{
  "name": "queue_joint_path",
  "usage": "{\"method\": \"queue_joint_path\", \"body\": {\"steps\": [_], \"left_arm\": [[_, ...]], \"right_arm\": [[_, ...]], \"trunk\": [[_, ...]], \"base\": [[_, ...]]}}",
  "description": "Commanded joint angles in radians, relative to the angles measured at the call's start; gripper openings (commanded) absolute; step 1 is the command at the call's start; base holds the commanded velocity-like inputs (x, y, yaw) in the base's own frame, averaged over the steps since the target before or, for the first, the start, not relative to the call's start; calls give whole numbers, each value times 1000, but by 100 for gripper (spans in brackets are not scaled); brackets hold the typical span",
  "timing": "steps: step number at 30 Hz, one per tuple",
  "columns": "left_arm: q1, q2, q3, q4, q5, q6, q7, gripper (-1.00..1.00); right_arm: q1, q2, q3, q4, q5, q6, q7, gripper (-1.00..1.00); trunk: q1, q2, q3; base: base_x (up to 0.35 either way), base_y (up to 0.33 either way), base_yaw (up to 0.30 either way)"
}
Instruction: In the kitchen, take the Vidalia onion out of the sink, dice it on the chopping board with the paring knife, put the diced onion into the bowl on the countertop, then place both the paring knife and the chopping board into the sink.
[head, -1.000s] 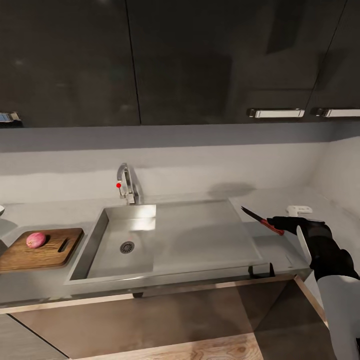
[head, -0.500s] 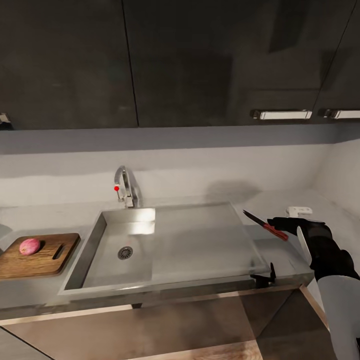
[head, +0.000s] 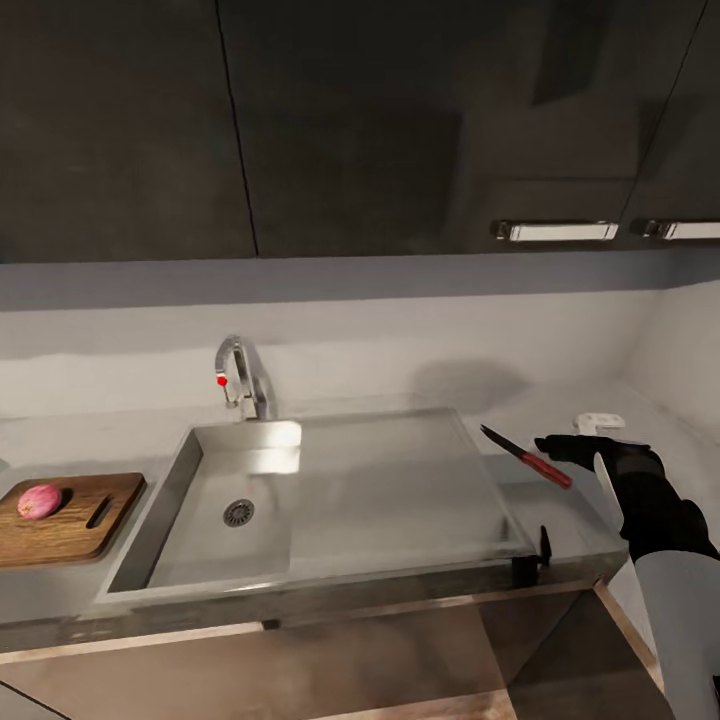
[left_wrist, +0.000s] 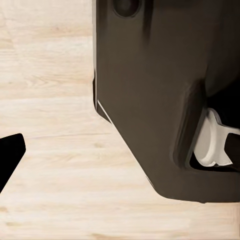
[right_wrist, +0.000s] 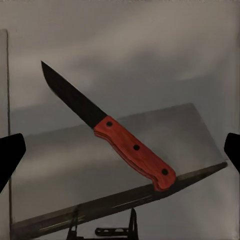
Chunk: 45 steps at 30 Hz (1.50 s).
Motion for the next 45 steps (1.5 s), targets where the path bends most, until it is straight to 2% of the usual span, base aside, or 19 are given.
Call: {"method": "queue_joint_path", "body": {"steps": [1,21,34,45], "left_arm": [[-1,0,-8,2,10,2,-1,100],[0,6,-8,2,12,-3,8,100],[0,8,-7,0,13,-3,8,100],[0,7,-8,0,13,-3,8,100]], "right_arm": [[-1,0,-2,-1,10,4,8,100],[-1,1,-1,2,11,4,8,100],[-1,2,0,14,12,4,8,100],[-1,0,1,70,15,-16,8,100]], "trunk": [[1,-2,-2],[1,-2,-2],[1,-2,-2],[1,-2,-2]], "base": [[175,-204,0],[205,-219,0],[30,-15,0],[81,38,0]]}}
